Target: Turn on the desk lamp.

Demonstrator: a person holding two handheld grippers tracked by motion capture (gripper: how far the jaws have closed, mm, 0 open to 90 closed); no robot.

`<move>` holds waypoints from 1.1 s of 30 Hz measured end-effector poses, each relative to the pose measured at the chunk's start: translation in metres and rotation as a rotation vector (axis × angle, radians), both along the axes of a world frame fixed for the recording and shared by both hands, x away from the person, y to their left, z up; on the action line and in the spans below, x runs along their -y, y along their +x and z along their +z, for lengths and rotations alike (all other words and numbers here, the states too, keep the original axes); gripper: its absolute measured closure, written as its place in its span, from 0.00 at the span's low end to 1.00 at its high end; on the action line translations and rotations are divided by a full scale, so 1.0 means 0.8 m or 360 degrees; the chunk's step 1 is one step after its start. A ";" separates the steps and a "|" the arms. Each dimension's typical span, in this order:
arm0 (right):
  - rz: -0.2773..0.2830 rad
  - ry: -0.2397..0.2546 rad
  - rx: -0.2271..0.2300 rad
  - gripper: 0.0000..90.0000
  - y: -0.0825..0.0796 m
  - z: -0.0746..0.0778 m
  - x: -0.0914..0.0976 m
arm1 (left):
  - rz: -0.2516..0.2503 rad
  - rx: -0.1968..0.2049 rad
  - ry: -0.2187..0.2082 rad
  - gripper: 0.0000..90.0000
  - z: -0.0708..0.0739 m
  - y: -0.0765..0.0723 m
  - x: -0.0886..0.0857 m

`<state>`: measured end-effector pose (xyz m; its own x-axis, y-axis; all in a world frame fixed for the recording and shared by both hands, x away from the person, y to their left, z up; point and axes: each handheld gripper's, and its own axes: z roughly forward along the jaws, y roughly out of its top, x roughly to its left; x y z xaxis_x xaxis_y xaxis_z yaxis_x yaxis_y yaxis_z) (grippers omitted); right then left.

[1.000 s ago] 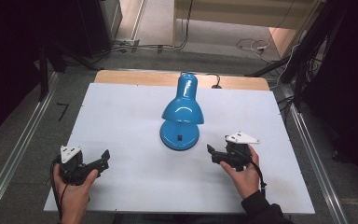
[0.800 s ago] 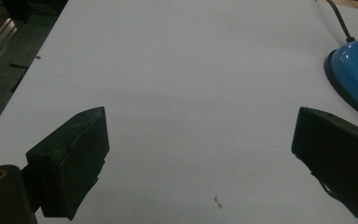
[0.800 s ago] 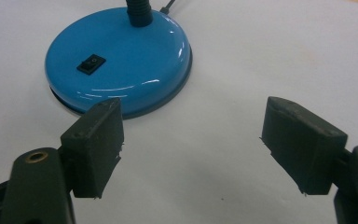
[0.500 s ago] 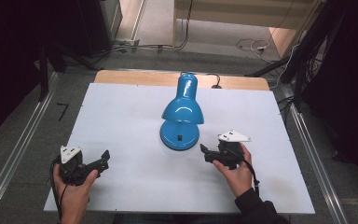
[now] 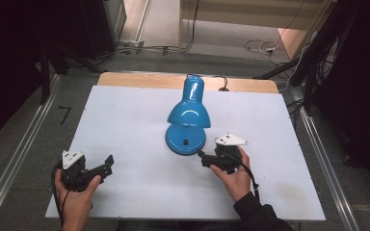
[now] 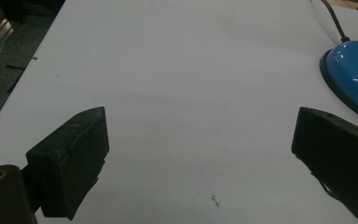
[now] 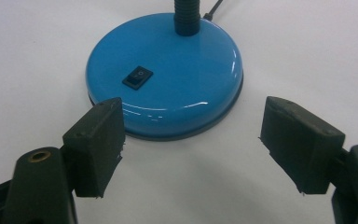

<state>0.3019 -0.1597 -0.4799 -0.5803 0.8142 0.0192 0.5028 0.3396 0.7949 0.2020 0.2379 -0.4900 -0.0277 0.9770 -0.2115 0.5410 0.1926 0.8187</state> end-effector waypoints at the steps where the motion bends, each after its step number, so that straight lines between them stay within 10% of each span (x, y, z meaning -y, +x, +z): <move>1: 0.0007 -0.0003 0.0001 0.23 0.000 0.000 -0.003 | 0.0001 0.0001 -0.0001 0.05 0.000 0.000 0.000; 33: 0.0047 0.0019 0.0015 0.30 0.006 0.001 -0.031 | -0.0005 -0.0009 -0.0008 0.05 0.000 0.002 0.000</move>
<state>0.3070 -0.1351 -0.4791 -0.6045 0.7963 0.0231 0.4849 0.3448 0.8037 0.2035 0.2379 -0.4903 -0.0256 0.9760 -0.2161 0.5463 0.1947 0.8146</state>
